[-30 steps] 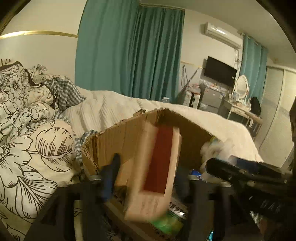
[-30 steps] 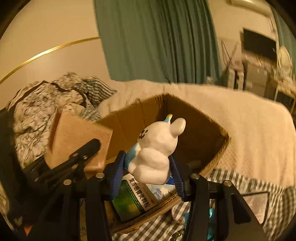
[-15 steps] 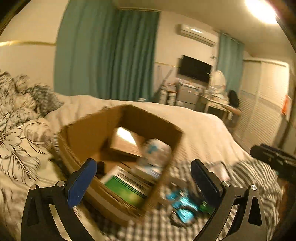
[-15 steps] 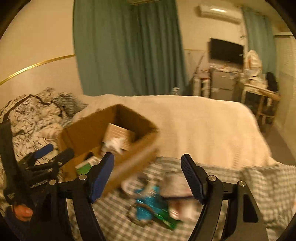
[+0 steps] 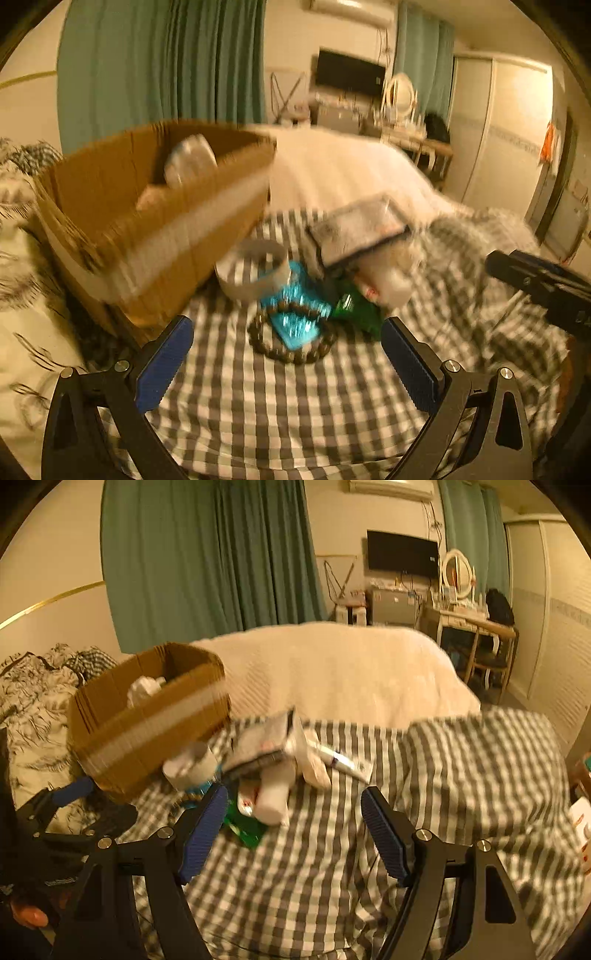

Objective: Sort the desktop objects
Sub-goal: 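Grasp the dark bead bracelet with the left gripper while the right grasps the white bottle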

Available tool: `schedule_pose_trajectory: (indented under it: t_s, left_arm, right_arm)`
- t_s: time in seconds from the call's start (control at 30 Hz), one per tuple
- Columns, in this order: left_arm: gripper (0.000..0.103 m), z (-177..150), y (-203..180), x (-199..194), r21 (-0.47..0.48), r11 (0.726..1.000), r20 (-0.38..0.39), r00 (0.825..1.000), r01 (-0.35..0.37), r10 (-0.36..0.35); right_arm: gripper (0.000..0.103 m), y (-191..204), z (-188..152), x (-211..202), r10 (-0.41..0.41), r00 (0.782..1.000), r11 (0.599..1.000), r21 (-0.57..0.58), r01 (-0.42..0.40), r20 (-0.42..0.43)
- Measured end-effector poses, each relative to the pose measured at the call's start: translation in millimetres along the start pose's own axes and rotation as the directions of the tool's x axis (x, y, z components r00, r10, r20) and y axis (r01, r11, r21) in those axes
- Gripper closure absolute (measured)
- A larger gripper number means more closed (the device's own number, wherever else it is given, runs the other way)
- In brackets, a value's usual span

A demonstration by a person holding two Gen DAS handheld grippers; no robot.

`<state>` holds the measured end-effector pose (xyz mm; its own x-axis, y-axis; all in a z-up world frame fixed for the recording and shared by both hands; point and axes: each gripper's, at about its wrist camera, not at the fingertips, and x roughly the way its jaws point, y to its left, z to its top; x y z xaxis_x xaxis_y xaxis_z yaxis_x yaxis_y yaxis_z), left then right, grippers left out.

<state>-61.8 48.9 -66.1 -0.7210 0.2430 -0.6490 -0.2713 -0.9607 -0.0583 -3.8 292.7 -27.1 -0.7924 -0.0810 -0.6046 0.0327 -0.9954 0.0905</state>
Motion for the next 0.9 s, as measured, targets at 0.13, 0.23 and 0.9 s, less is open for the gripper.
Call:
schedule_pose_trajectory:
  t_s: [0.13,0.23,0.9]
  left_arm:
    - [0.0,-11.8,8.5,25.1,-0.044,0.998,-0.035,0.998,-0.053,0.052]
    - [0.0,-16.8,16.6,47.8,-0.087,0.995,-0.093,0.995,-0.057,0.049]
    - [0.085,-19.8,26.4,85.0,-0.055,0.995,-0.17,0.983,-0.08,0.069]
  right_arm:
    - [0.029,-9.3,-18.7,21.4,0.008,0.998,0.999,0.048,-0.005,-0.057]
    - [0.029,-13.9,-22.9,36.6,0.026,0.995,0.996,0.092,-0.017,-0.1]
    - [0.046,10.2,-1.7,145.0,0.034,0.982,0.997,0.068,-0.022,-0.188]
